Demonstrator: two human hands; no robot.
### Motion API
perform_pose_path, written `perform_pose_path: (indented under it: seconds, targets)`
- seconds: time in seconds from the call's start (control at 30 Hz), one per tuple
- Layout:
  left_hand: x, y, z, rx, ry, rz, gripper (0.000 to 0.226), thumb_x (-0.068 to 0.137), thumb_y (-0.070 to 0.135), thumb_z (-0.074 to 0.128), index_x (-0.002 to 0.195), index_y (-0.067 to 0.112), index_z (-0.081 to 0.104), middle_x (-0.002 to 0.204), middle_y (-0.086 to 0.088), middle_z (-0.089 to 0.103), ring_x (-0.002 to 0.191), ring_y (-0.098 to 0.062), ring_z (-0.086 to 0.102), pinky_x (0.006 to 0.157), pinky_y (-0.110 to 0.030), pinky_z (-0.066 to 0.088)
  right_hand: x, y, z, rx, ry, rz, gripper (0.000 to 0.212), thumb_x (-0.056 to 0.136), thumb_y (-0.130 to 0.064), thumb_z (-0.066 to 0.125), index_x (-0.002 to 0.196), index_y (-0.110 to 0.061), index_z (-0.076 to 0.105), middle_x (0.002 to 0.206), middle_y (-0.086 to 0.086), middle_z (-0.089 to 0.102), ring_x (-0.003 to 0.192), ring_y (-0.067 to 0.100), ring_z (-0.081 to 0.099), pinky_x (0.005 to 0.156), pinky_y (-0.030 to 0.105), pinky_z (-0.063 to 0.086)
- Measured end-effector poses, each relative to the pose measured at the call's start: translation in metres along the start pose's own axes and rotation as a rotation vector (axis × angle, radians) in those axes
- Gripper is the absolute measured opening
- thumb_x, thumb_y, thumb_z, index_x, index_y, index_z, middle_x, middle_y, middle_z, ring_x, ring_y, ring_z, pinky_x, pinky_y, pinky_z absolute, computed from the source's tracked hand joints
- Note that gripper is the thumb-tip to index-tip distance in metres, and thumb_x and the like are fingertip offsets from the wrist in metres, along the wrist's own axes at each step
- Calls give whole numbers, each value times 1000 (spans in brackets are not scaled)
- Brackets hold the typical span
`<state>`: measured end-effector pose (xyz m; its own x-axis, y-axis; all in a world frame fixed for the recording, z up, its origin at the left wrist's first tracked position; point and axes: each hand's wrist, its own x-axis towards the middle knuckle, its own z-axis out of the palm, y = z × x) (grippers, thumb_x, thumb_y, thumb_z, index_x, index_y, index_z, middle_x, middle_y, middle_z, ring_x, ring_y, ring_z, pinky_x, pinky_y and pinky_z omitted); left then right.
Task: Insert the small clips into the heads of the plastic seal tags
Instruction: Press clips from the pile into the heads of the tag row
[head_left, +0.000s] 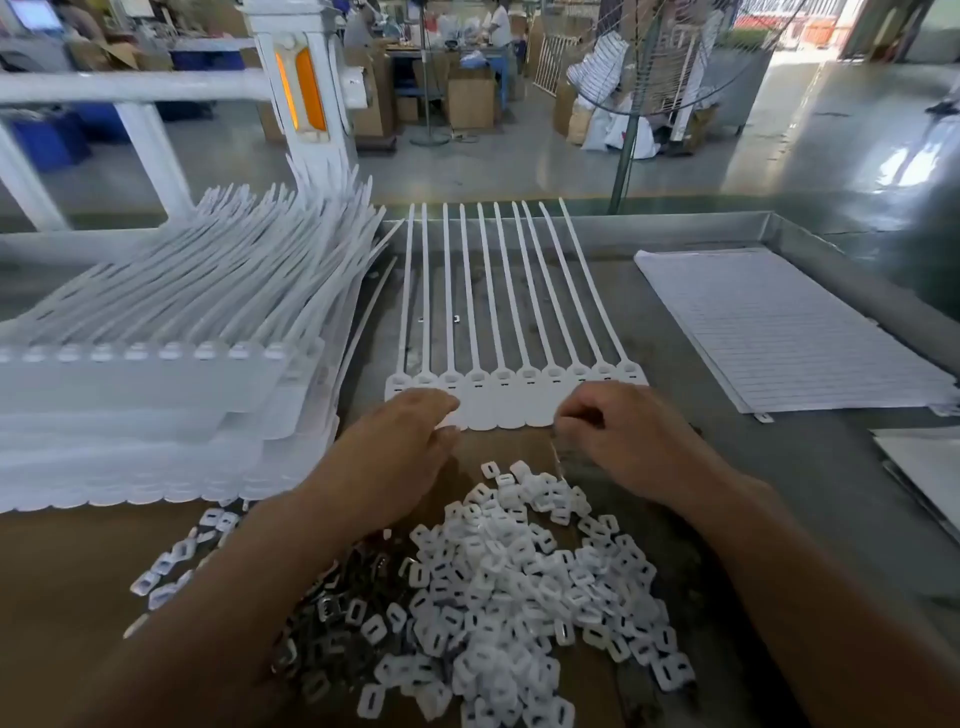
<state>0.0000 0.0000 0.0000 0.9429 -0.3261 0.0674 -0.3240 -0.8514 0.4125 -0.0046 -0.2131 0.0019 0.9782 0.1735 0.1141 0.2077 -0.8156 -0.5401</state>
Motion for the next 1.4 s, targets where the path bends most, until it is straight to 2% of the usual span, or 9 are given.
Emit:
perform_pose_path:
  seconds: [0.13,0.23,0.47,0.7,0.8,0.97,1.13,1.23,1.4]
  targets:
    - [0,-19,13,29,-162,-40,57,94,47,27,145,26,14,154,9,8,139,-5,6,109,-24,7,12,5,12,-207,34,6,40,95,-31,45,134,-20,45,144,-3,40,133,13,32,109,29,21]
    - [0,-28,20,62,-176,-49,74,83,62,16,146,24,11,154,10,3,139,-3,1,110,-23,5,17,16,20,-292,-125,54,50,98,-41,29,145,-23,24,155,-4,15,142,10,7,114,36,3]
    - [-9,-32,16,90,-36,31,73,79,63,14,141,27,31,150,11,23,135,-2,17,102,-13,10,6,23,26,-325,-137,45,50,97,-46,28,144,-29,28,153,-12,18,140,0,10,112,29,-4]
    - [-12,-47,8,36,-51,55,43,95,36,37,137,27,38,148,14,27,133,2,22,97,-4,4,4,19,28,-331,-156,-8,51,96,-45,27,144,-29,24,153,-11,18,140,1,10,112,27,-1]
    - [-15,-49,8,6,-73,80,40,97,19,38,137,24,39,147,13,27,131,4,21,85,12,-7,0,20,28,-330,-156,-6,52,95,-46,26,144,-29,24,153,-10,17,140,2,11,112,28,1]
    - [-15,-48,9,-90,-58,117,40,96,7,35,133,22,45,145,11,33,121,10,20,88,12,-1,-5,17,21,-314,-132,9,48,96,-40,34,142,-26,32,152,-8,23,140,4,15,113,29,3]
    - [-13,-48,13,-60,-3,130,50,90,-4,37,130,23,49,142,11,38,131,-1,27,97,-2,8,-15,-23,9,-84,-30,-111,24,88,-28,57,108,-21,66,111,-13,63,104,-1,54,95,18,36]
    - [-12,-48,13,-101,31,144,56,82,-12,38,124,20,56,136,9,46,124,2,32,95,2,10,-20,-64,13,5,-228,-274,14,86,-26,60,97,-23,69,83,-21,58,80,-6,56,74,9,41]
    - [-12,-49,11,-269,84,94,54,77,-17,41,116,15,62,120,10,54,113,4,41,91,7,21,-9,-94,46,-94,-348,-387,22,93,-21,50,106,-19,68,100,-1,66,90,12,58,81,32,47]
